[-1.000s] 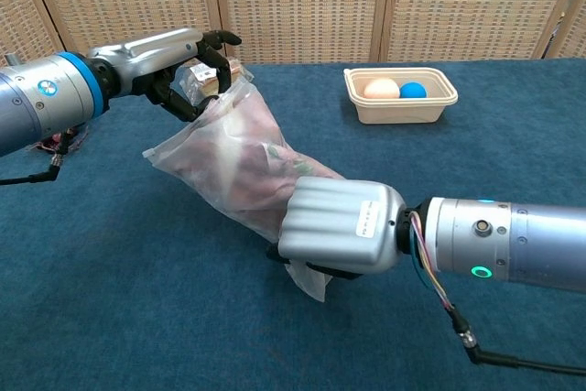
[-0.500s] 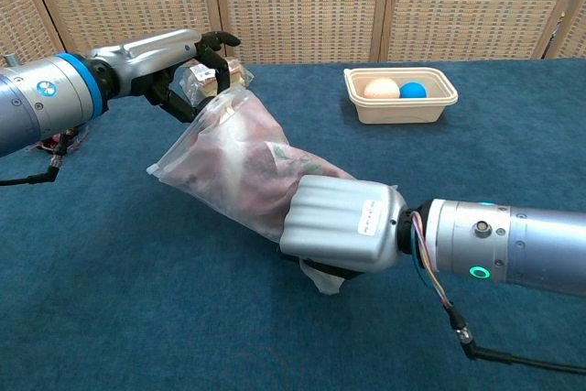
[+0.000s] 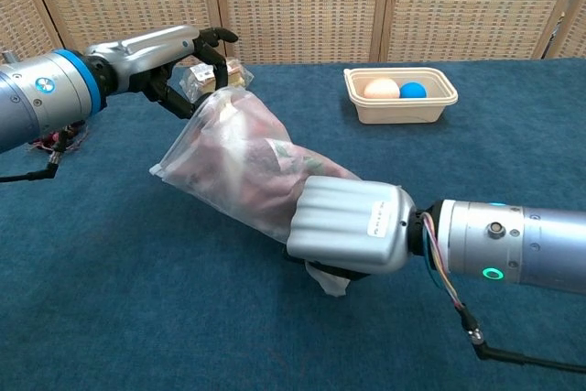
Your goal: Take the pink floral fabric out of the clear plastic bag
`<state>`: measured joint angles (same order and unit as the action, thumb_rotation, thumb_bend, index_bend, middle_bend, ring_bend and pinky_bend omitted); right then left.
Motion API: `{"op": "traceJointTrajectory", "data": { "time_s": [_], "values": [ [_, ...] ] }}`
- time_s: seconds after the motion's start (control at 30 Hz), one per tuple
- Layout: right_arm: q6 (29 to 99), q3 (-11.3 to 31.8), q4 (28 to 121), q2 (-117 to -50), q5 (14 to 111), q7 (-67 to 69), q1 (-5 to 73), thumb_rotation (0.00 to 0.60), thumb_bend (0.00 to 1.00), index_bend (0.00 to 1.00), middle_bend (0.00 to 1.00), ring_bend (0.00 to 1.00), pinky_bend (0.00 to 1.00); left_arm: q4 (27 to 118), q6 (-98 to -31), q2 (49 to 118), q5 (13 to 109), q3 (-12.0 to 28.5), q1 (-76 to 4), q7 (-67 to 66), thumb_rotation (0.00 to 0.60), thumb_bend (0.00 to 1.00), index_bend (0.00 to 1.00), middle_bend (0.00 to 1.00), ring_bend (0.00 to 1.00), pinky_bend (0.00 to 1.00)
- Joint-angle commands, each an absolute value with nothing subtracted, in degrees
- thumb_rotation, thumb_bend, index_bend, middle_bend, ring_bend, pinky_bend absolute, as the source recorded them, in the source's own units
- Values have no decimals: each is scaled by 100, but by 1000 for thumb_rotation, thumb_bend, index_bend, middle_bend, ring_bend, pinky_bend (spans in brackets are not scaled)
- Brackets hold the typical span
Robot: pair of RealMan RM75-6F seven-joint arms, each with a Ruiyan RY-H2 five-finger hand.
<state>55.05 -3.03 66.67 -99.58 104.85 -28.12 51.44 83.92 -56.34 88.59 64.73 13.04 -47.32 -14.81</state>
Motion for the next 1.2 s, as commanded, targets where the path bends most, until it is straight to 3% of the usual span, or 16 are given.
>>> {"op": "traceJointTrajectory", "data": {
  "time_s": [0.03, 0.23, 0.33, 0.7, 1.1, 1.13, 1.2],
  "values": [
    [5606, -374, 6733, -9811, 10551, -2812, 5103, 600, 707, 786, 940, 919, 1000, 8367, -5654, 8799, 6485, 1335, -4724, -1452, 600, 552, 692, 0, 0, 0],
    [5741, -506, 6844, -9375, 10626, -2892, 5002, 600, 708, 789, 941, 919, 1000, 8314, -5730, 8495, 6481, 1448, -4665, -1367, 600, 552, 692, 0, 0, 0],
    [5789, -612, 6929, -8742, 10637, -3062, 4912, 600, 707, 794, 943, 923, 1000, 8247, -5878, 8005, 6417, 1620, -4539, -1299, 600, 552, 692, 0, 0, 0],
    [5748, -523, 7150, -7614, 10295, -3400, 4679, 600, 708, 798, 944, 926, 1000, 7999, -5854, 6972, 6237, 1790, -4187, -831, 600, 552, 692, 0, 0, 0],
    [5836, -484, 6900, -7472, 10084, -3340, 4385, 600, 708, 798, 944, 926, 1000, 7540, -5676, 7091, 6340, 1597, -4047, -367, 600, 552, 692, 0, 0, 0],
    [5866, -483, 6881, -7479, 10086, -3332, 4358, 600, 708, 798, 943, 926, 1000, 7531, -5683, 7105, 6348, 1590, -4040, -355, 600, 552, 684, 0, 0, 0],
    [5914, -469, 6883, -7490, 10045, -3263, 4298, 600, 687, 787, 918, 926, 1000, 7579, -5596, 7061, 6301, 1548, -4023, -397, 600, 515, 449, 0, 0, 0]
  ]
}}
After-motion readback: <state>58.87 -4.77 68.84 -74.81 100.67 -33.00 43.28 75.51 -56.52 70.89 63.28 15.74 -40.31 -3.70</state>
